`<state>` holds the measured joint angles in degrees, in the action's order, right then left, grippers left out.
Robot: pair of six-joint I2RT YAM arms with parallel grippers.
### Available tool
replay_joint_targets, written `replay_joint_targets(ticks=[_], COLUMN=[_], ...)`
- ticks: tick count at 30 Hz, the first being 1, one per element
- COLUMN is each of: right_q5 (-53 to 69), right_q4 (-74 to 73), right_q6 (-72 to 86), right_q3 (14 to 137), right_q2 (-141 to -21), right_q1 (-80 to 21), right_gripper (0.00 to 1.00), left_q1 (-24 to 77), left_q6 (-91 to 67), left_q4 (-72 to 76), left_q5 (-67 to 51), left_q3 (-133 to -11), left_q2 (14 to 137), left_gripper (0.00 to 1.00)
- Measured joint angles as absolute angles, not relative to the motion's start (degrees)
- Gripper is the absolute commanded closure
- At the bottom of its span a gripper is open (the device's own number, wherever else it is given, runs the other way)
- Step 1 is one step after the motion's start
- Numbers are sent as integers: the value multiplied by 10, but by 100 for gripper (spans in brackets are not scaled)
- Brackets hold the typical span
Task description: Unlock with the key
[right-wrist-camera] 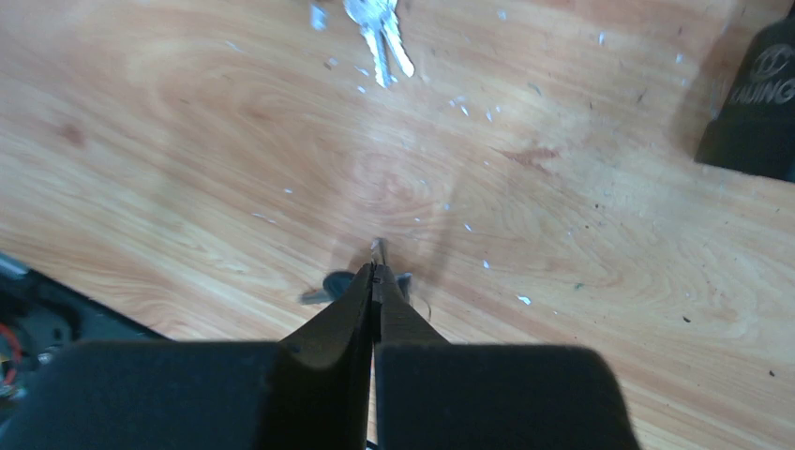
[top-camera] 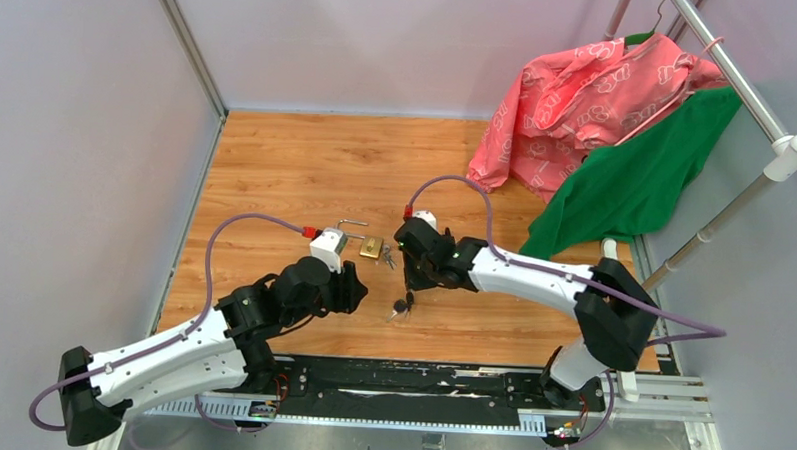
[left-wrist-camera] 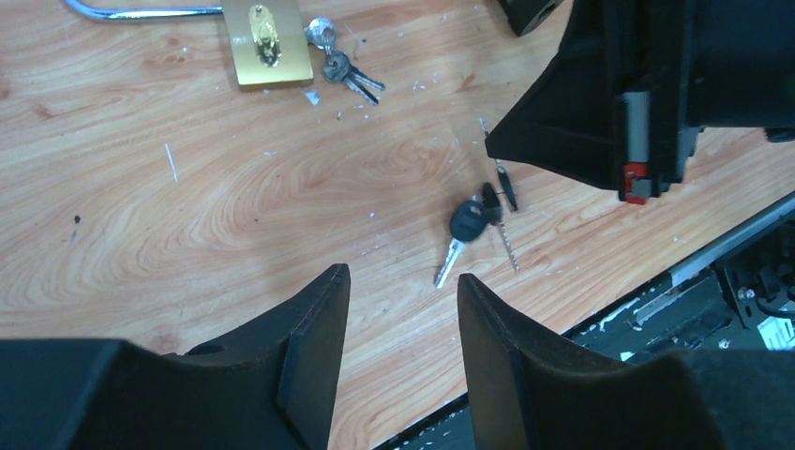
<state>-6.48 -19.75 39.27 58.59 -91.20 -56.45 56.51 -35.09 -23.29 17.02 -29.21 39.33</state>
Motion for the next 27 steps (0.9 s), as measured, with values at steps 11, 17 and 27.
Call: replay_joint_targets(ticks=[11, 17, 27], right_q5=[-65, -66, -60], right_q4=[-135, -129, -233], right_q6=[378, 367, 304], right_q3=[550, 547, 695], right_q2=[-807, -796, -972], right_q1=[-564, -564, -575], right_gripper=[100, 88, 38], left_q1=[568, 568, 568], left_q6=[-341, -336, -336], left_q4=[-207, -195, -202], left_q5=[170, 176, 215], left_q3=[-292, -291, -287], left_q2=[369, 361, 358], left_gripper=[50, 50, 50])
